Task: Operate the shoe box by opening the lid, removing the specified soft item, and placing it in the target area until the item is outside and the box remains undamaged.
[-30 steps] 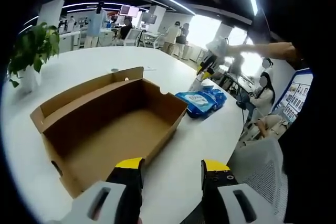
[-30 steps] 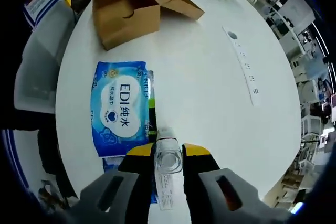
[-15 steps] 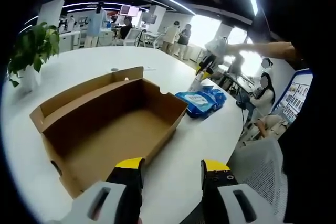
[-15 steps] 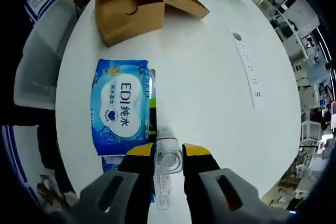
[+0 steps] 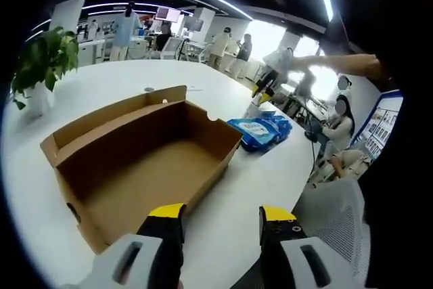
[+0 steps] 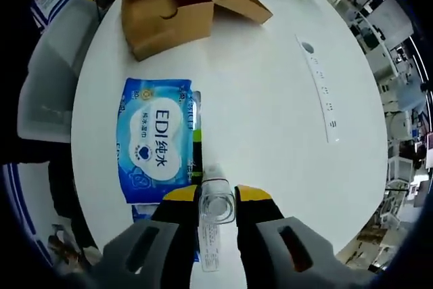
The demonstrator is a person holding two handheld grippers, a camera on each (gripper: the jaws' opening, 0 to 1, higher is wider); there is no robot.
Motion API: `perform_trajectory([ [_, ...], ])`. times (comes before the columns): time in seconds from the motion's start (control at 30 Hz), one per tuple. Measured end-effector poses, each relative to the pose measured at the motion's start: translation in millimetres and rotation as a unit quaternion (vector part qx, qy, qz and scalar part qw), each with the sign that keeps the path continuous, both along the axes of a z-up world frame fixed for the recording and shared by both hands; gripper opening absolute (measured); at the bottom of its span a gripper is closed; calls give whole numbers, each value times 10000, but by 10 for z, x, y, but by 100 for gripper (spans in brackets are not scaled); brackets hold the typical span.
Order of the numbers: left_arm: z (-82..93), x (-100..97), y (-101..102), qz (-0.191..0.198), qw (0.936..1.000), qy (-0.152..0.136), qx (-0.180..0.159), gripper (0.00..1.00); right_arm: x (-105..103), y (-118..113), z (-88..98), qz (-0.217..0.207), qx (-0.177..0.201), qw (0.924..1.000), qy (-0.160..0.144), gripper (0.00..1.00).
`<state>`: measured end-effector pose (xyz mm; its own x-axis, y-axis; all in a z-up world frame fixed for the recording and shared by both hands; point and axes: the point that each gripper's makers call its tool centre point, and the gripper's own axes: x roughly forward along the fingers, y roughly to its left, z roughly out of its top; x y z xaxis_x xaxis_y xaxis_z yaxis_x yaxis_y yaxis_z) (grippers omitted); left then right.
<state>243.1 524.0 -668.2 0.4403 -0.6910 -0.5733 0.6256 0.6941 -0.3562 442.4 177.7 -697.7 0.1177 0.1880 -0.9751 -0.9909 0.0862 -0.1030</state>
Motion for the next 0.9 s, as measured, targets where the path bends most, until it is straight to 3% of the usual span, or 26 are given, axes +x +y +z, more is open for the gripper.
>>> perform_trajectory([
  [0.9,-16,2,19,14,10000,-9,-72,43,28,48,-20,9,-51,10000,1,18],
])
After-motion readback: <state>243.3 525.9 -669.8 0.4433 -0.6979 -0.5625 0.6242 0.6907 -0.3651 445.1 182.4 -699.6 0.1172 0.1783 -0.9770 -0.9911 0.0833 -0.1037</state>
